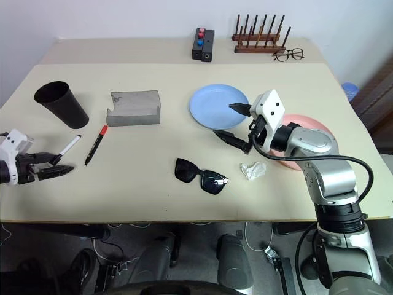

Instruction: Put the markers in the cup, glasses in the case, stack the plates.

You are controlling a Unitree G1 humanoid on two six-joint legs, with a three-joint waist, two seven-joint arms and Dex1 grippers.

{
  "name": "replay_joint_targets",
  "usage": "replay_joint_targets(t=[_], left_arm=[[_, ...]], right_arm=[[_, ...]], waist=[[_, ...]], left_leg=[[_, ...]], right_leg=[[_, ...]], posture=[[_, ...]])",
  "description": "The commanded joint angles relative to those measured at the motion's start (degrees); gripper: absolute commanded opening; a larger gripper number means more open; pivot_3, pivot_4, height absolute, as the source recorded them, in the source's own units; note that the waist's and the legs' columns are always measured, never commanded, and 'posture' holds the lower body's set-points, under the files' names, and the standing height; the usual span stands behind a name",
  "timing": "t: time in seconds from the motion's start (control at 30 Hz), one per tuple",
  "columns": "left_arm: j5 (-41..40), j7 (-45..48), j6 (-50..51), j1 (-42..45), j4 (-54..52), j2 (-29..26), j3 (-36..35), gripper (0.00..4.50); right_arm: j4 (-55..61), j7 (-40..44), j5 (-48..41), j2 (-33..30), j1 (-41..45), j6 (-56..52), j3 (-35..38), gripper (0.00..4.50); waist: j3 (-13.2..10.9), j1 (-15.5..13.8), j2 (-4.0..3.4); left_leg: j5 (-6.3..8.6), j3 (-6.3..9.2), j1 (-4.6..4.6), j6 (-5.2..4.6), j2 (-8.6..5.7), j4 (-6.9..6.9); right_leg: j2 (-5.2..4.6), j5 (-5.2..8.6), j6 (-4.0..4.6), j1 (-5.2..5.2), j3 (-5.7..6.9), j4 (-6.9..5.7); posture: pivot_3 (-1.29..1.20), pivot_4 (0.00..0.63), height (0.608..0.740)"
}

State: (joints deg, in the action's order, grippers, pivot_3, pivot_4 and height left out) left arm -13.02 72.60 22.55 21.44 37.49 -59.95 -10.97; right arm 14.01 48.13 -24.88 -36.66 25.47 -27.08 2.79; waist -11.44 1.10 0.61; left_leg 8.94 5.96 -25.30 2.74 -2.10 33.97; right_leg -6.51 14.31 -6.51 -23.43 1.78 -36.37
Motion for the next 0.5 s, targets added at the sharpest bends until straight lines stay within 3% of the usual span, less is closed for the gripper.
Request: replay_joint_targets(t=[0.03, 0.27, 0.5], left_arm=[[-1.0, -1.3, 3.7, -0.9, -4.2, -2.0, -1.7, 4.50], [-1.4, -9.0, 5.4, 3.4, -4.2, -0.5, -3.2, 4.50], [4.9, -13.0, 11.5, 13.6, 2.4, -0.8, 4.8, 4.50]], right_arm=[[1.5, -0.2, -0.1, 0.2, 0.5, 1.1, 0.4, 4.18], [0.9, 0.0, -0.1, 0.2, 0.9, 1.4, 0.4, 4.18], [2.2, 3.7, -2.8, -1.6, 1.0, -0.9, 0.6, 4.18]], waist=[[0.0, -0.1, 0.00], [0.0, -0.4, 0.00], [0.0, -0.3, 0.02]], left_leg=[[0.00, 0.01, 0.00, 0.00, 0.00, 0.00], [0.00, 0.02, -0.02, 0.00, -0.02, 0.00], [-0.01, 0.01, -0.01, -0.01, -0.04, 0.04]], right_leg=[[0.00, 0.01, 0.01, 0.00, 0.00, 0.00], [-0.01, 0.00, -0.01, 0.00, 0.01, 0.01], [0.03, -0.02, -0.04, 0.02, 0.02, -0.03]], posture=[[0.00, 0.150, 0.740], [0.00, 0.150, 0.740], [0.00, 0.150, 0.740]])
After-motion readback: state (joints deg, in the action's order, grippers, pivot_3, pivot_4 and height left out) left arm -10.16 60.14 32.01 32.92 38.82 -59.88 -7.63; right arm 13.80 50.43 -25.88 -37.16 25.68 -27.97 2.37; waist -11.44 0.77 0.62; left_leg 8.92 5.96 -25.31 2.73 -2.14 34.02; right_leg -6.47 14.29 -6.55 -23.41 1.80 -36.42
